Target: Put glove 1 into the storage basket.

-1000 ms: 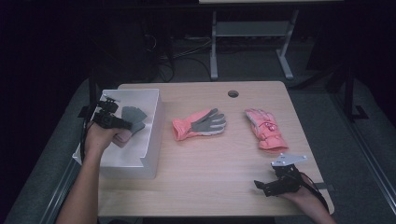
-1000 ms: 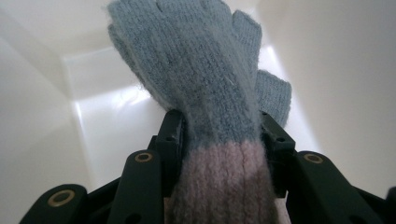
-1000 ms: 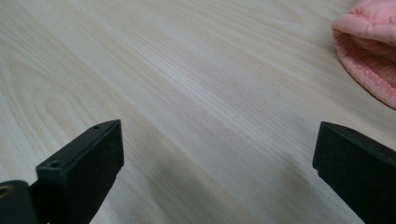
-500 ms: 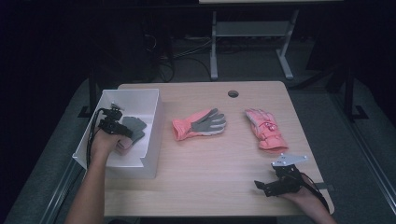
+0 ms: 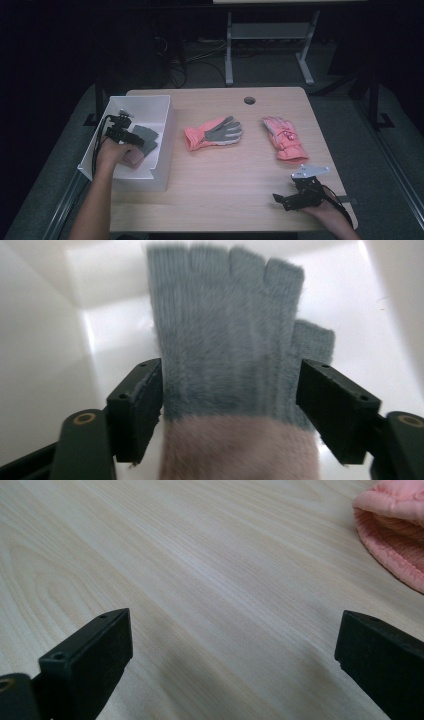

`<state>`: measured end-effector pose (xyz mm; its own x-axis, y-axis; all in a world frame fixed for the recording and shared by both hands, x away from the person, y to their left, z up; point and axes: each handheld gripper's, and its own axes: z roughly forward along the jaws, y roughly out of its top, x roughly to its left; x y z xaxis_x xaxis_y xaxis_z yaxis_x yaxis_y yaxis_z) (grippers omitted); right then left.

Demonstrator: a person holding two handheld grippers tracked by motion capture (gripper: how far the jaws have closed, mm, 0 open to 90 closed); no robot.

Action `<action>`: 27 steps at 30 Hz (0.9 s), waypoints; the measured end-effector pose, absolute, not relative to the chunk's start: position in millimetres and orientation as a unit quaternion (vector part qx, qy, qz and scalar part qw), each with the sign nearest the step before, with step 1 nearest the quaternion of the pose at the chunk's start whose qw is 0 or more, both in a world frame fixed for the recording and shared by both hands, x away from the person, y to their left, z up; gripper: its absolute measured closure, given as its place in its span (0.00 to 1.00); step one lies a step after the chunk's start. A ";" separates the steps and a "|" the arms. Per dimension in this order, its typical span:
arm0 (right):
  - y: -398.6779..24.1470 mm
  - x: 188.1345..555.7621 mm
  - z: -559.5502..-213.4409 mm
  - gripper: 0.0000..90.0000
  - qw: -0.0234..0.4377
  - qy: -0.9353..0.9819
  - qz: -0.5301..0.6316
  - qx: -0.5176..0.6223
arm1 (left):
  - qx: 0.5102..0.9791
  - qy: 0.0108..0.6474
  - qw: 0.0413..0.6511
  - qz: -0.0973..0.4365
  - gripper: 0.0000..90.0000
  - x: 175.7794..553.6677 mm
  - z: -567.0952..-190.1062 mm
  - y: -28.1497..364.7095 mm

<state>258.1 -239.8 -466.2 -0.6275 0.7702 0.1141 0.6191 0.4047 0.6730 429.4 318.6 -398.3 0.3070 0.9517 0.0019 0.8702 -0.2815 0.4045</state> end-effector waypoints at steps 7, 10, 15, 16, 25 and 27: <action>-239.9 258.0 -465.6 0.02 0.110 0.834 0.350 0.413 | 0.799 0.554 0.191 0.136 0.25 425.8 -373.5 316.2; -239.0 258.2 -465.5 0.02 0.107 0.832 0.350 0.416 | 0.801 0.543 0.209 0.137 0.25 424.1 -362.2 315.1; -238.4 258.0 -465.8 0.02 0.112 0.832 0.353 0.413 | 0.804 0.530 0.230 0.140 0.25 422.7 -344.8 307.3; -238.6 258.0 -465.4 0.02 0.110 0.833 0.351 0.414 | 0.806 0.526 0.233 0.140 0.25 422.4 -341.4 305.5; -238.9 257.1 -465.2 0.02 0.109 0.835 0.350 0.410 | 0.815 0.493 0.271 0.139 0.25 418.0 -319.0 280.8; -238.9 257.3 -465.2 0.02 0.108 0.835 0.350 0.410 | 0.818 0.483 0.279 0.138 0.25 416.9 -313.8 273.9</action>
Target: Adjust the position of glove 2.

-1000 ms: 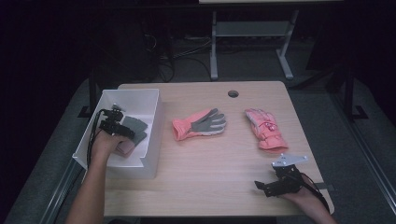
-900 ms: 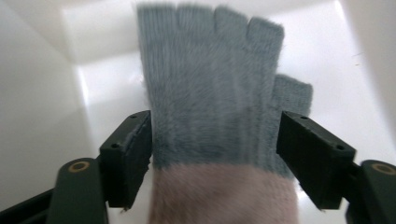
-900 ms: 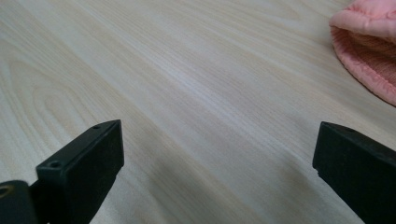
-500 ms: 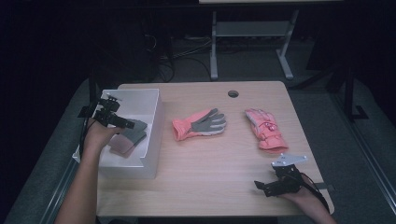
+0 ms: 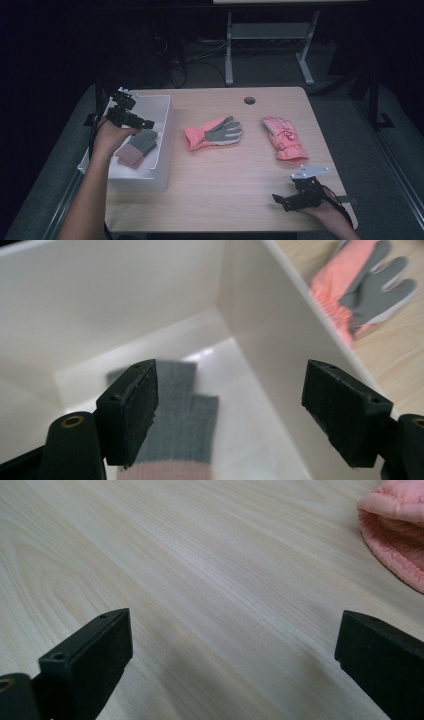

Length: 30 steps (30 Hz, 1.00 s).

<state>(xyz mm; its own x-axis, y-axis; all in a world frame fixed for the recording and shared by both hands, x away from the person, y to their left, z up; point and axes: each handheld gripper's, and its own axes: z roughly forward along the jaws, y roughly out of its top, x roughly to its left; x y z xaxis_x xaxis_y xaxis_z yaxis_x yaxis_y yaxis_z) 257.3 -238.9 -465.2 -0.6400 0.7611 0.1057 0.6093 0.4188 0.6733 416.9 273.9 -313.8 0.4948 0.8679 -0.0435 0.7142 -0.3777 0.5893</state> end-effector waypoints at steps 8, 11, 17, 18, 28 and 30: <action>-237.2 257.7 -465.9 0.02 0.110 0.837 0.349 0.407 | 0.823 0.445 0.332 0.120 0.25 413.8 -292.9 239.8; -237.3 256.7 -464.8 0.02 0.111 0.835 0.350 0.409 | 0.829 0.429 0.342 0.111 0.27 414.3 -288.6 224.0; -239.3 256.9 -464.3 0.02 0.110 0.837 0.349 0.408 | 0.835 0.399 0.366 0.092 0.39 416.0 -286.5 190.0; -239.3 256.9 -464.2 0.02 0.110 0.836 0.350 0.407 | 0.837 0.395 0.367 0.089 0.43 416.3 -287.0 184.0; -239.2 257.0 -464.7 0.02 0.109 0.836 0.353 0.405 | 0.861 0.354 0.356 0.082 0.79 421.6 -300.6 127.6; -239.2 256.7 -464.6 0.02 0.110 0.837 0.353 0.405 | 0.864 0.351 0.352 0.082 0.87 423.5 -306.8 117.6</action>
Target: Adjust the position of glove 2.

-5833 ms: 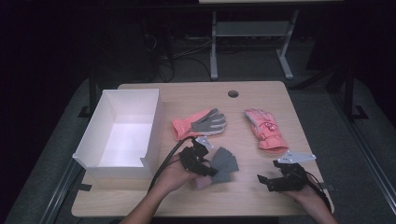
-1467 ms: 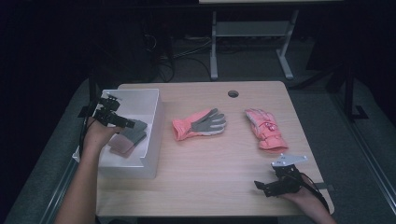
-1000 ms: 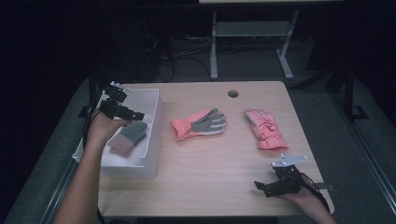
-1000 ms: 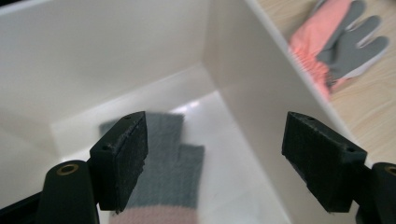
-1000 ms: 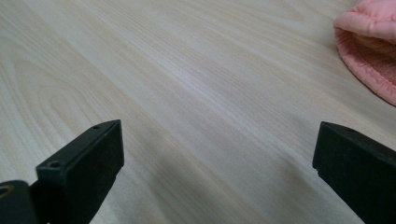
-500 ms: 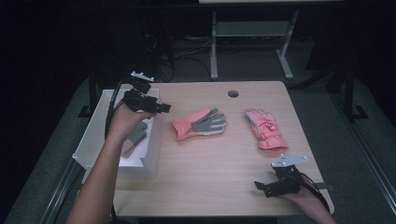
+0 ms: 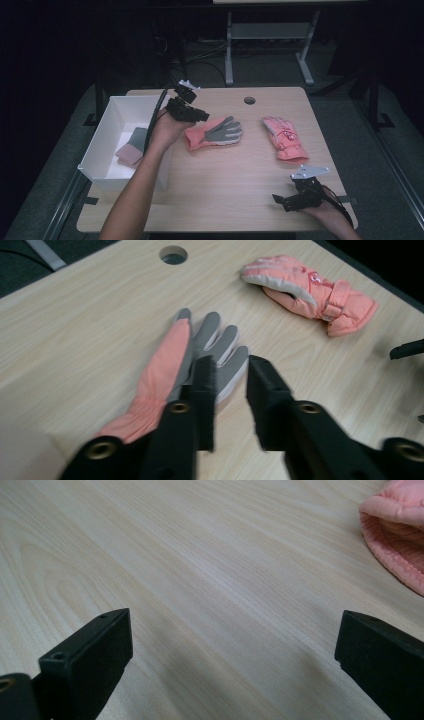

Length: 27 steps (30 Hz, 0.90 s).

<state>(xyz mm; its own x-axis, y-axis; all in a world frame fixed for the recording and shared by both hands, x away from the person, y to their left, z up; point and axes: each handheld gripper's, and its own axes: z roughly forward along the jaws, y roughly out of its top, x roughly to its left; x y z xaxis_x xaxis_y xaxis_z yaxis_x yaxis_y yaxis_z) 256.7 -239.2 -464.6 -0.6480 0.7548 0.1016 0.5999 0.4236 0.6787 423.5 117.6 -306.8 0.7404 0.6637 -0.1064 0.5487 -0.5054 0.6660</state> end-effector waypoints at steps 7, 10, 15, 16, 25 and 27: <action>-238.5 255.7 -464.1 0.02 0.108 0.835 0.354 0.408 | 0.874 0.342 0.337 0.074 1.00 432.3 -337.8 92.5; -239.7 256.2 -464.1 0.02 0.108 0.837 0.352 0.404 | 0.872 0.345 0.338 0.078 1.00 435.8 -352.4 88.7; -240.3 256.3 -464.0 0.02 0.108 0.837 0.352 0.404 | 0.874 0.350 0.325 0.088 1.00 446.9 -374.0 86.1; -240.2 256.3 -464.2 0.02 0.108 0.837 0.353 0.403 | 0.874 0.350 0.324 0.090 1.00 449.2 -377.5 85.8; -242.1 255.1 -465.0 0.02 0.107 0.833 0.358 0.408 | 0.871 0.370 0.309 0.091 1.00 465.0 -405.2 87.7; -242.5 255.1 -464.6 0.02 0.107 0.833 0.357 0.408 | 0.871 0.373 0.306 0.087 1.00 466.5 -410.1 87.0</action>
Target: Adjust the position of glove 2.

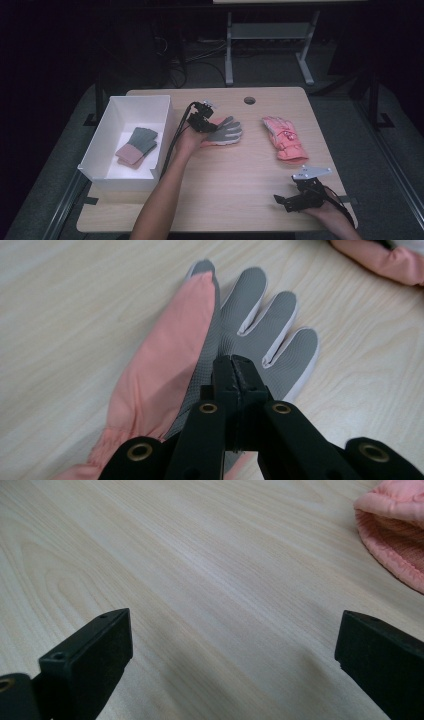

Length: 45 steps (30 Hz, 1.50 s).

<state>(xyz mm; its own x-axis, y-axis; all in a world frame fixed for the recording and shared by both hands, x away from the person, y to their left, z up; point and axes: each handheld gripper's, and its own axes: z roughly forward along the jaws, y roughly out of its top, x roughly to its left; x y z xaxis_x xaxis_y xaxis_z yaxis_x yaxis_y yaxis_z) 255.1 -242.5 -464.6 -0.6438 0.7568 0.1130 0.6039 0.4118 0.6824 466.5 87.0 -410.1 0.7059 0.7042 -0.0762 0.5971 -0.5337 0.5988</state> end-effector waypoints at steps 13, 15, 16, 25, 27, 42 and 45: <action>-243.4 253.3 -464.5 0.02 0.109 0.832 0.355 0.411 | 0.876 0.373 0.294 0.082 1.00 470.8 -425.7 88.8; -242.9 253.5 -464.8 0.02 0.107 0.832 0.355 0.412 | 0.878 0.370 0.293 0.078 1.00 469.6 -428.5 88.4; -242.8 253.5 -464.8 0.02 0.108 0.832 0.355 0.412 | 0.877 0.371 0.295 0.079 1.00 468.5 -429.7 87.9; -242.8 253.1 -464.6 0.02 0.108 0.832 0.355 0.412 | 0.879 0.360 0.310 0.052 1.00 451.8 -431.9 83.2; -242.5 253.1 -464.7 0.02 0.108 0.832 0.354 0.412 | 0.884 0.350 0.308 0.048 1.00 446.6 -431.8 81.1; -241.2 252.9 -464.7 0.02 0.110 0.835 0.352 0.408 | 0.904 0.284 0.318 -0.014 1.00 398.0 -429.1 58.7; -240.7 253.1 -464.4 0.02 0.111 0.838 0.350 0.404 | 0.908 0.267 0.320 -0.025 1.00 386.3 -428.7 52.5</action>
<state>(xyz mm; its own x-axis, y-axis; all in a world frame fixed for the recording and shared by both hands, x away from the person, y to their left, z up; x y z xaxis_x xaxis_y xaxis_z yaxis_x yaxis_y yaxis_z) 253.1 -240.7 -464.4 -0.6496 0.7542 0.0962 0.5991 0.4298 0.6755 386.3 52.5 -428.7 0.8559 0.4694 -0.2169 0.5016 -0.6518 0.5689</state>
